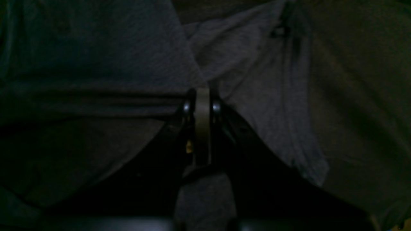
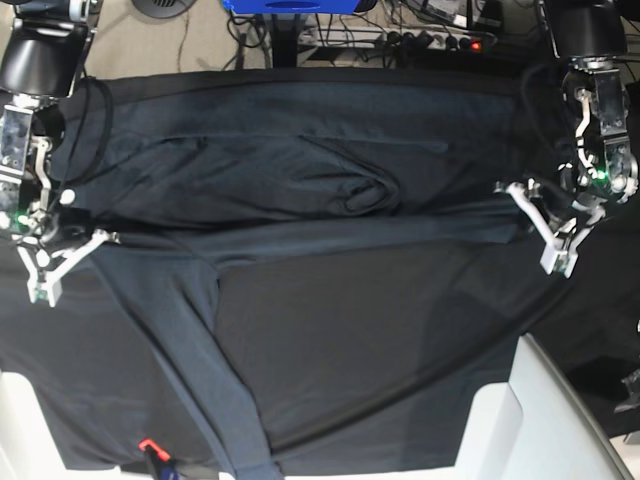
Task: Fold the T-shirt properly
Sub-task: 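Pull the held collar edge with both grippers away from the hem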
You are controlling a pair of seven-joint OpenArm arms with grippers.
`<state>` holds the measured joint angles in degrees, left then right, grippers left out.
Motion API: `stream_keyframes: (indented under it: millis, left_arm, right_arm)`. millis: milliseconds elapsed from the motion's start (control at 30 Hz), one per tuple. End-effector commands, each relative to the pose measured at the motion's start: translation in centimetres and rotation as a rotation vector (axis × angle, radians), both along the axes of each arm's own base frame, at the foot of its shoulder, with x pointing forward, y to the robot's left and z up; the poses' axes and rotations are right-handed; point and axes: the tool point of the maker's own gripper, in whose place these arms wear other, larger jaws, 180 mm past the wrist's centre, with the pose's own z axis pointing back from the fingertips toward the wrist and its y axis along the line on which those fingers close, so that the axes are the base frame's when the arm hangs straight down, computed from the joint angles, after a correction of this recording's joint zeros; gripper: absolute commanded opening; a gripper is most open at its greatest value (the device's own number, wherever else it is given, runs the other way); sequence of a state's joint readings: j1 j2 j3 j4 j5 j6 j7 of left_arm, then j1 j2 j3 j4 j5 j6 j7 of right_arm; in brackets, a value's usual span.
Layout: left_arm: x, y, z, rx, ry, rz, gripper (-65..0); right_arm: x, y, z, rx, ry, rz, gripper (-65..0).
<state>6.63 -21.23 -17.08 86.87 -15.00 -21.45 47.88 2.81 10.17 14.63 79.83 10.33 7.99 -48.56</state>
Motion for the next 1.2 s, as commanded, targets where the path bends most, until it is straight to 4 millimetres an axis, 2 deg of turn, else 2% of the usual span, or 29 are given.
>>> stream_keyframes:
  millis: [0, 333, 567, 733, 1000, 1167]
  left_arm:
    - [1.1, 0.4, 1.7, 0.021, -0.054, -0.015, -65.0]
    - [-0.7, 0.0, 1.0, 0.036, -0.006, -0.097, -65.0]
    - [-1.3, -0.4, 1.6, 0.052, -0.016, -0.117, -65.0]
    - [-2.3, -0.3, 1.1, 0.052, 0.004, -0.113, -65.0]
    - [-3.2, -0.6, 0.5, 0.046, 0.021, -0.113, -65.0]
    - [-3.2, -0.5, 0.5, 0.046, 0.021, -0.112, -65.0]
  right_arm:
    - [1.2, -1.0, 1.6, -0.025, -0.052, -0.005, -65.0]
    - [0.0, -3.0, 1.5, -0.071, -0.024, -0.014, -65.0]
    - [-1.0, -3.0, 0.8, -0.066, 0.029, -0.016, -65.0]
    - [-2.2, -3.0, 0.0, -0.064, 0.056, -0.015, -65.0]
    - [-3.7, -2.6, 0.5, -0.084, 0.047, 0.002, -65.0]
    - [-4.7, -1.9, 0.0, -0.071, 0.057, 0.004, -65.0]
